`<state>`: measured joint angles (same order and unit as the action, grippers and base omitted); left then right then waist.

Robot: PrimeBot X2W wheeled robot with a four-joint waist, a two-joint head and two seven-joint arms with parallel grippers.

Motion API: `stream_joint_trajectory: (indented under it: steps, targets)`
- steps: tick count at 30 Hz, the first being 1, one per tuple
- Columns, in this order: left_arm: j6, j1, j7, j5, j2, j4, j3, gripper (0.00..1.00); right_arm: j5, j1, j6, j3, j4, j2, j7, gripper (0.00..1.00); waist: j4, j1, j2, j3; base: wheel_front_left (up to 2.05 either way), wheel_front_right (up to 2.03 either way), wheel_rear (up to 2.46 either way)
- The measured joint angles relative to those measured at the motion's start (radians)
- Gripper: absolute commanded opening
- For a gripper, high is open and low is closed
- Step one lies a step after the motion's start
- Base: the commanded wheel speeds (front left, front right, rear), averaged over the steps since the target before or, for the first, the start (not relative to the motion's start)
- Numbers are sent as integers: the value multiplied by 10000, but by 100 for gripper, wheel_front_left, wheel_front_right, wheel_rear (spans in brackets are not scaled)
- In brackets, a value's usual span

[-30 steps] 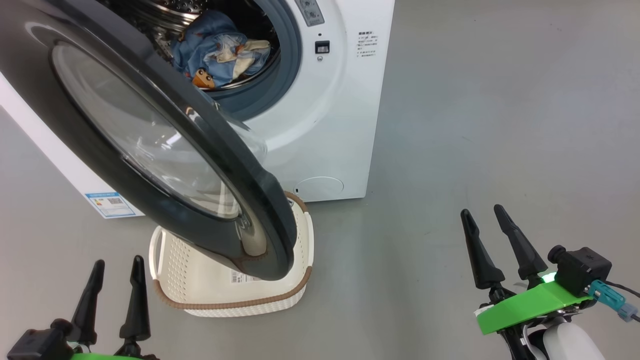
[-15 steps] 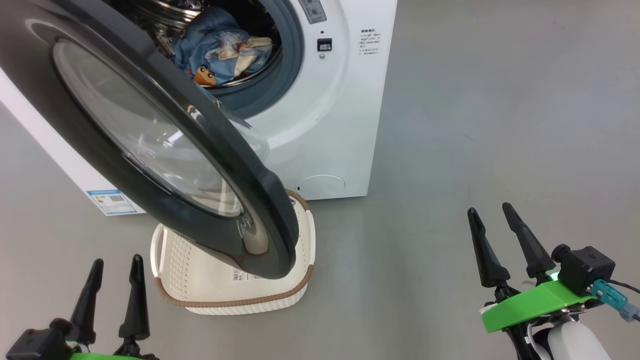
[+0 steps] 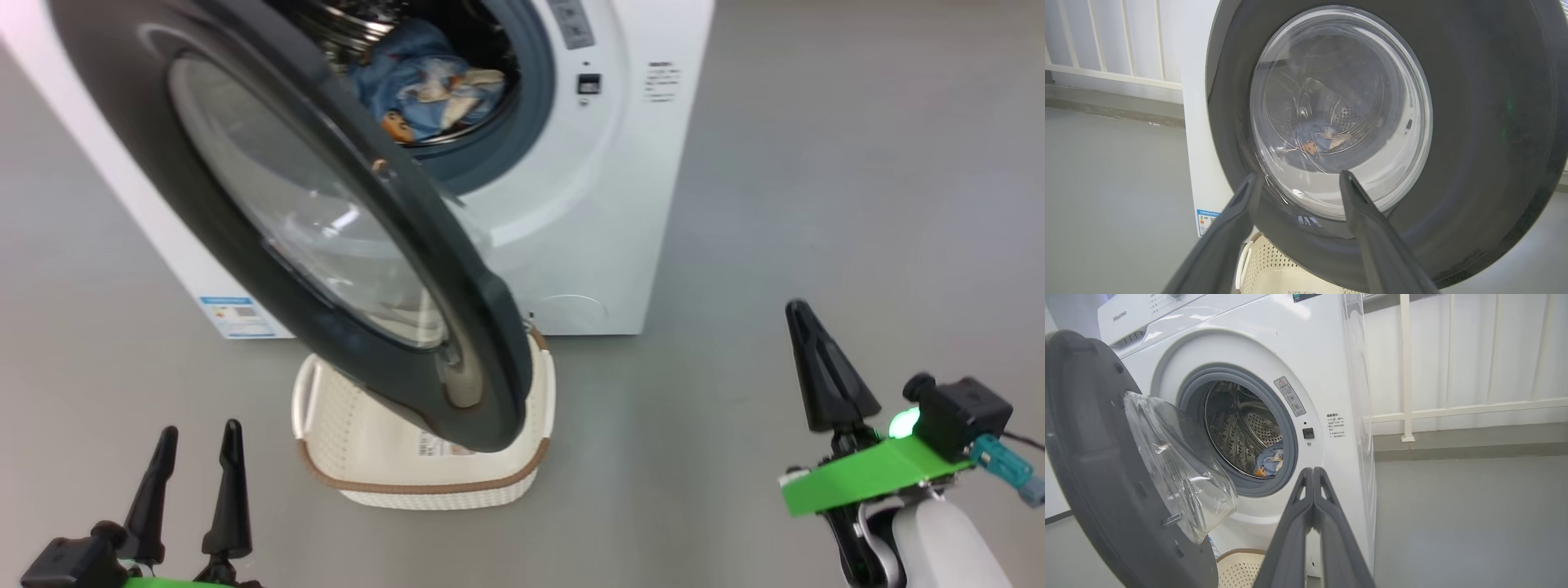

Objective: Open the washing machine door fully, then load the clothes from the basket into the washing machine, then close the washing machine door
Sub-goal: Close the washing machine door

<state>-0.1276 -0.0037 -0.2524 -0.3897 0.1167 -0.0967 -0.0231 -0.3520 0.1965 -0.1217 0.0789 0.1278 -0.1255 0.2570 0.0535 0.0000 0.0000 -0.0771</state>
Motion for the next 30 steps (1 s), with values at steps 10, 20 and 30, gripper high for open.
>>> stream_joint_trajectory:
  steps: [10,20,30]
  targets:
    - [0,195,0,0,-25,-107,-165,100,-370,452,0,451,-1214,58,2,0,979,0,0,286,0,0,0]
    - [0,225,0,-2,-27,-313,-569,100,-1337,500,0,1728,-2614,52,2,0,1955,-1,0,573,0,0,0]
    - [0,226,0,-6,-33,-412,-790,100,-1956,494,0,3724,-2422,-709,2,0,2646,0,0,769,0,0,0]
